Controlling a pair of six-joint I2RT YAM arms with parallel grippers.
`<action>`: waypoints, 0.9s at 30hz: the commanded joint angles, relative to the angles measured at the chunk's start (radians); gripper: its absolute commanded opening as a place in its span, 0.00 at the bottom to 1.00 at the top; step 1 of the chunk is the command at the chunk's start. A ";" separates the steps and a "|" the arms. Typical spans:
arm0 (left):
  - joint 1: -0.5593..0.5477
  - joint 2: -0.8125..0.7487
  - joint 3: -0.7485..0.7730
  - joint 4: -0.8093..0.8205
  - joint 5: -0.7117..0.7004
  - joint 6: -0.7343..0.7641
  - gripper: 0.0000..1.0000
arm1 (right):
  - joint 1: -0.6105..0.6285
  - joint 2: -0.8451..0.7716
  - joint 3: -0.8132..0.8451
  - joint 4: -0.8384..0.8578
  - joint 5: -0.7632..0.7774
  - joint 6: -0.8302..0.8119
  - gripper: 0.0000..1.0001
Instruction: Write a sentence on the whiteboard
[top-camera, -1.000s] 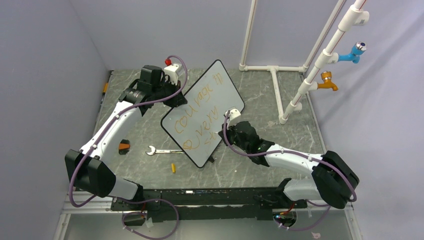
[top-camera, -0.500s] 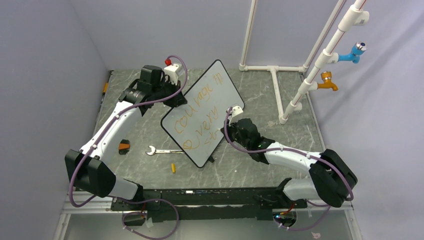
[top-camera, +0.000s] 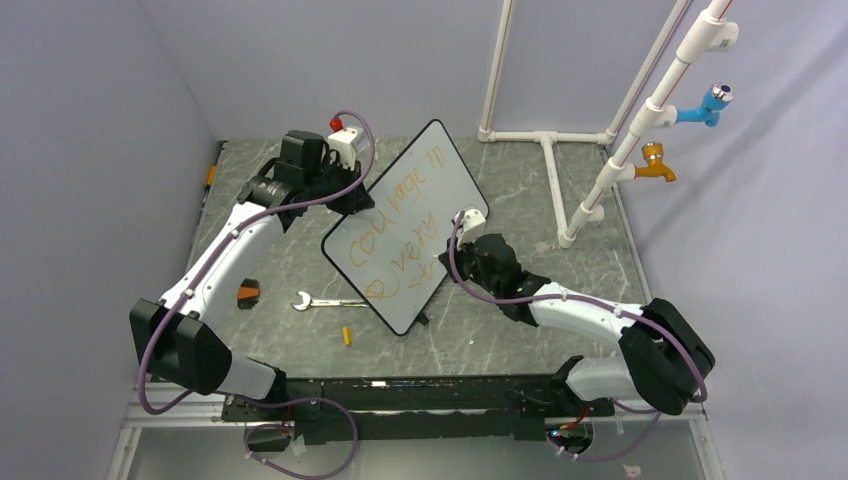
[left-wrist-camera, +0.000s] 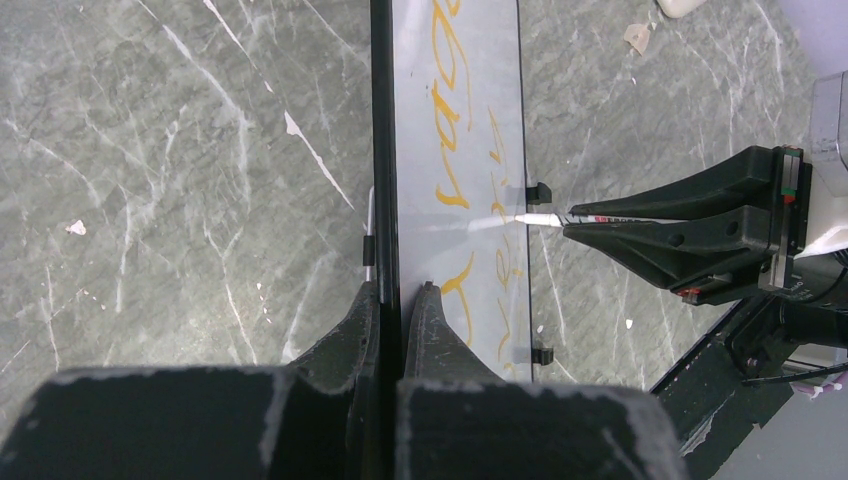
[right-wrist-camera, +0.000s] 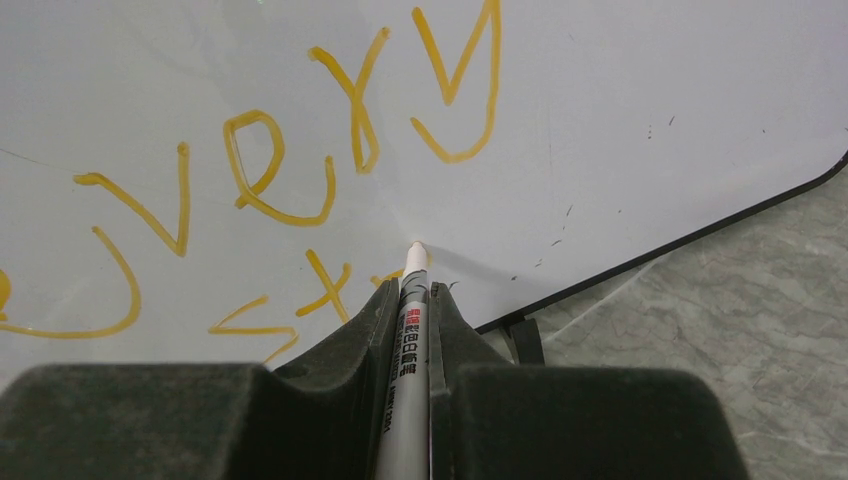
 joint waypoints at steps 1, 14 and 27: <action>0.006 0.020 -0.004 -0.083 -0.209 0.147 0.00 | 0.004 -0.009 0.022 0.043 -0.076 0.005 0.00; 0.006 0.016 -0.005 -0.082 -0.209 0.147 0.00 | 0.005 -0.028 -0.024 0.058 -0.132 0.031 0.00; 0.006 0.016 -0.005 -0.082 -0.211 0.147 0.00 | 0.004 -0.013 -0.076 0.055 -0.120 0.049 0.00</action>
